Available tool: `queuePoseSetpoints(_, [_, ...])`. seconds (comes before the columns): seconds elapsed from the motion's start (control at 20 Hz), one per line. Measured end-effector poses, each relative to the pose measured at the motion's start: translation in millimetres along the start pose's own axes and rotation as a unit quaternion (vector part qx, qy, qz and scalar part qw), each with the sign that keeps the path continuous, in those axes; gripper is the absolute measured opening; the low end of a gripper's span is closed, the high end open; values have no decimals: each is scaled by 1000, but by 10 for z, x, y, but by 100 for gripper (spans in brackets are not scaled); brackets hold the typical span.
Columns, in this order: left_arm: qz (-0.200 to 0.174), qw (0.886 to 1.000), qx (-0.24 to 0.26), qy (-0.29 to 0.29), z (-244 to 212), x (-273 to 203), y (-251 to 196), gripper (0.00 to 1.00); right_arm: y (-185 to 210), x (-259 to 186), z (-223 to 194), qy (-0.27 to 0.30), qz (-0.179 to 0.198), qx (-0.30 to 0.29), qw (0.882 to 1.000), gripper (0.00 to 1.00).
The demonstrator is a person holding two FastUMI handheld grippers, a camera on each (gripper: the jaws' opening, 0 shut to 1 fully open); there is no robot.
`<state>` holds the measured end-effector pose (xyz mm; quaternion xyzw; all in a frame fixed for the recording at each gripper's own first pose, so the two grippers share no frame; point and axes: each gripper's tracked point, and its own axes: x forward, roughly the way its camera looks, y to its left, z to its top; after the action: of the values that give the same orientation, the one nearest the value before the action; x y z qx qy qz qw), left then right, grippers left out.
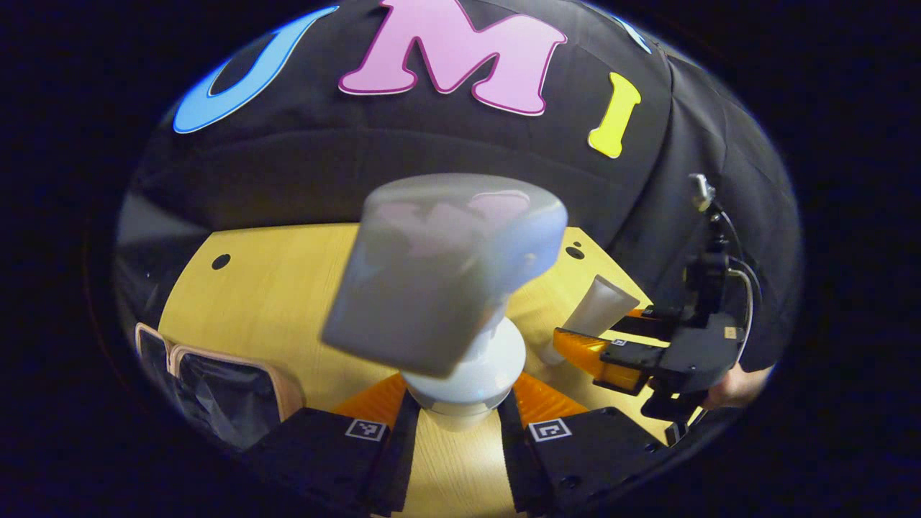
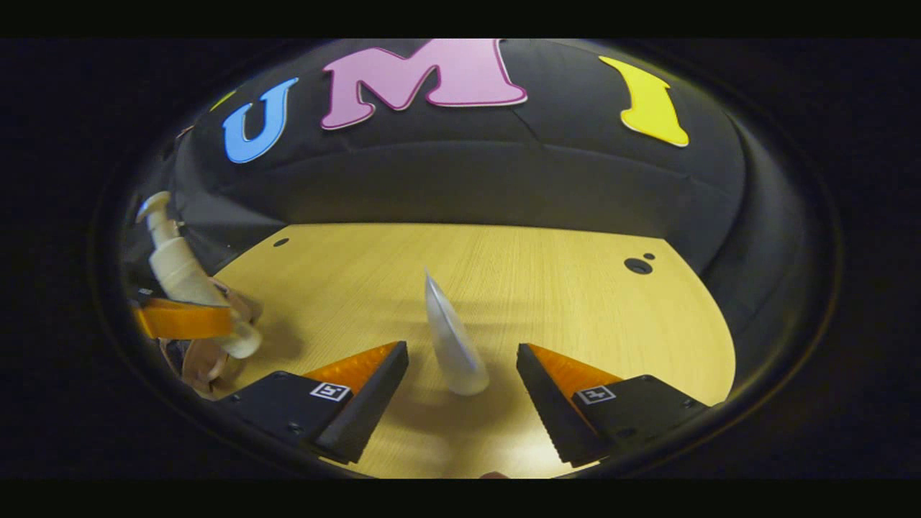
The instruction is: First open the suitcase, pack the skin care products into it, and then close the suitcase.
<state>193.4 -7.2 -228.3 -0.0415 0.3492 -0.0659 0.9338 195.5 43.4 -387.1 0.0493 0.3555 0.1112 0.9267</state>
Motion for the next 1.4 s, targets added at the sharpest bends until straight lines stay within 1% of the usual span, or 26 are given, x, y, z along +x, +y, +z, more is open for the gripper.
queuePoseSetpoints(0.05, [6,1000,-4,-2,-8,-117,70,57,-31,60,-28,5,-10,-4,1000,94])
queuePoseSetpoints(0.2, [35,999,-8,-1,-120,-405,389,57,-68,154,-14,1,-22,-9,1000,45])
queuePoseSetpoints(0.25, [53,998,-19,8,-198,-486,532,57,-65,161,14,-3,-22,-4,1000,43])
queuePoseSetpoints(0.3, [66,997,-31,12,-259,-581,657,57,-81,162,13,0,-24,-1,1000,40])
queuePoseSetpoints(0.35, [74,996,-41,17,-299,-672,748,57,-71,135,-4,5,-22,4,1000,36])
queuePoseSetpoints(0.4, [81,995,-48,22,-332,-752,845,57,-54,76,-43,13,-22,5,1000,36])
queuePoseSetpoints(0.45, [87,995,-49,25,-355,-844,960,57,-34,14,-46,15,-19,8,1000,27])
queuePoseSetpoints(0.5, [92,994,-45,32,-406,-953,1077,57,25,-77,-20,14,-10,10,1000,34])
queuePoseSetpoints(0.55, [99,993,-38,46,-468,-1080,1213,57,91,-194,16,8,-2,12,1000,28])
queuePoseSetpoints(0.6, [105,992,-32,66,-561,-1233,1374,53,160,-324,71,1,8,11,1000,34])
queuePoseSetpoints(0.7, [114,986,-27,118,-727,-1387,1665,60,341,-584,215,-23,29,17,999,34])
queuePoseSetpoints(0.75, [110,983,-24,146,-804,-1426,1777,57,439,-711,273,-31,40,26,998,34])
queuePoseSetpoints(0.8, [102,980,-19,171,-908,-1434,1876,57,541,-814,314,-39,52,34,997,33])
queuePoseSetpoints(0.85, [96,975,-21,201,-1022,-1415,1955,57,637,-915,344,-43,60,42,996,33])
queuePoseSetpoints(0.9, [93,968,-28,231,-1142,-1402,2046,57,746,-1010,370,-46,70,47,995,37])
queuePoseSetpoints(0.95, [90,961,-36,259,-1249,-1393,2106,57,854,-1100,382,-48,80,50,994,33])
queuePoseSetpoints(1.0, [84,956,-36,280,-1352,-1372,2129,57,986,-1200,384,-48,92,51,993,33])
queuePoseSetpoints(1.05, [79,949,-30,303,-1439,-1371,2144,57,1113,-1297,388,-49,103,49,992,33])
queuePoseSetpoints(1.1, [77,940,-22,332,-1540,-1385,2186,57,1209,-1372,383,-53,108,40,992,33])
queuePoseSetpoints(1.15, [78,931,-11,356,-1609,-1392,2247,53,1307,-1436,367,-57,112,25,992,33])
queuePoseSetpoints(1.2, [80,922,-2,380,-1673,-1383,2342,57,1389,-1467,332,-56,114,13,992,33])
queuePoseSetpoints(1.35, [108,885,-8,453,-1941,-1419,2606,57,1611,-1599,213,-53,121,0,991,33])
queuePoseSetpoints(1.4, [122,875,-9,469,-2030,-1415,2718,58,1670,-1651,187,-54,119,-7,991,33])
